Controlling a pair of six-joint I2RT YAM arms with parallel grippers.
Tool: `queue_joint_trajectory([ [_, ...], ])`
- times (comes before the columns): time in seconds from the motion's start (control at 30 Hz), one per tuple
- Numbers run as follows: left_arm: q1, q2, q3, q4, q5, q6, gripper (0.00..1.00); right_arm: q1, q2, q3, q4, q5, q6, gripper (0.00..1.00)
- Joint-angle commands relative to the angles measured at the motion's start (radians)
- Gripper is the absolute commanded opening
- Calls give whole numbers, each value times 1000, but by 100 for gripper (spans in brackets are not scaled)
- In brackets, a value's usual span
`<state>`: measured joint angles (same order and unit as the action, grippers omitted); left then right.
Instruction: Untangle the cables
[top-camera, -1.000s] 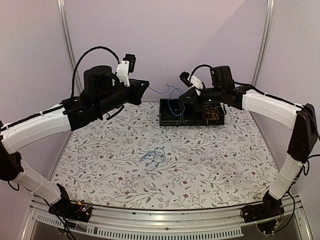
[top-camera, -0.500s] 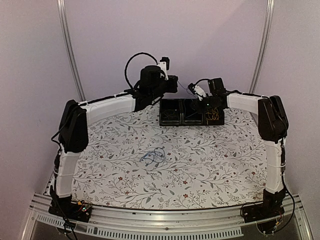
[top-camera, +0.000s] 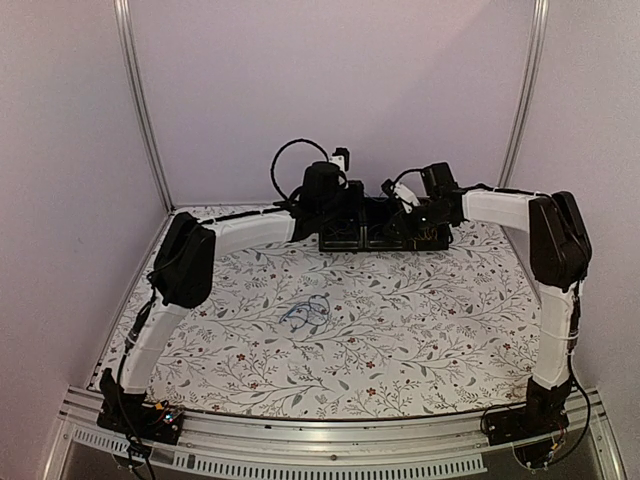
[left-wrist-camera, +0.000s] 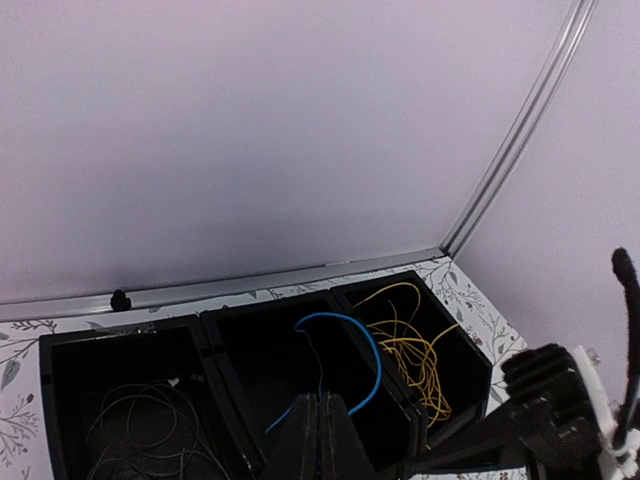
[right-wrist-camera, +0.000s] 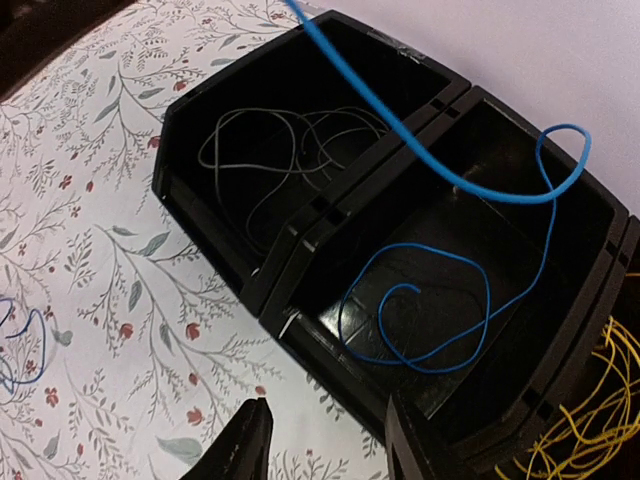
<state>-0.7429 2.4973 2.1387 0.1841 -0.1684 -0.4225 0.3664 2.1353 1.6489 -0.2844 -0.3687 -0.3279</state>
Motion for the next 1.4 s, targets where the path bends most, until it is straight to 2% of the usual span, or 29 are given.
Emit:
queue_joint_trajectory([
  [0.0,4,38,44,58,32,-31,0,2,-236,-144,-62,-7,-6,43],
  [0.1,3,88,87,71,78,-61,0,-4,-336,-245,-48,0,-18,44],
  [0.23,-11,166,169,65,96,-95,0,-7,-461,-346,28,45,-47,51],
  [0.37,-22,216,227,56,79,-102,0,-7,-457,-299,28,119,-117,56],
  [0.4,-20,230,245,53,75,-107,11,-6,-446,-280,17,117,-114,56],
  [0.5,-11,245,259,33,103,-115,35,-6,-425,-260,17,103,-89,57],
  [0.53,-9,232,241,26,109,-114,38,-7,-420,-261,17,102,-84,57],
  [0.73,-7,-11,-31,114,126,-35,49,-17,-442,-340,55,104,-79,57],
  [0.87,-7,-209,-231,148,138,10,52,-18,-479,-417,82,30,-114,57],
  [1.0,-8,-450,-531,151,143,24,52,-18,-509,-473,73,-118,-181,57],
  [1.13,-11,-675,-835,86,153,8,48,-14,-513,-488,50,-260,-205,54],
  [1.27,-25,-861,-1124,40,224,-44,43,15,-483,-484,33,-292,-214,51],
  [1.37,-69,-960,-1282,-2,197,-20,45,47,-465,-472,17,-290,-227,50],
])
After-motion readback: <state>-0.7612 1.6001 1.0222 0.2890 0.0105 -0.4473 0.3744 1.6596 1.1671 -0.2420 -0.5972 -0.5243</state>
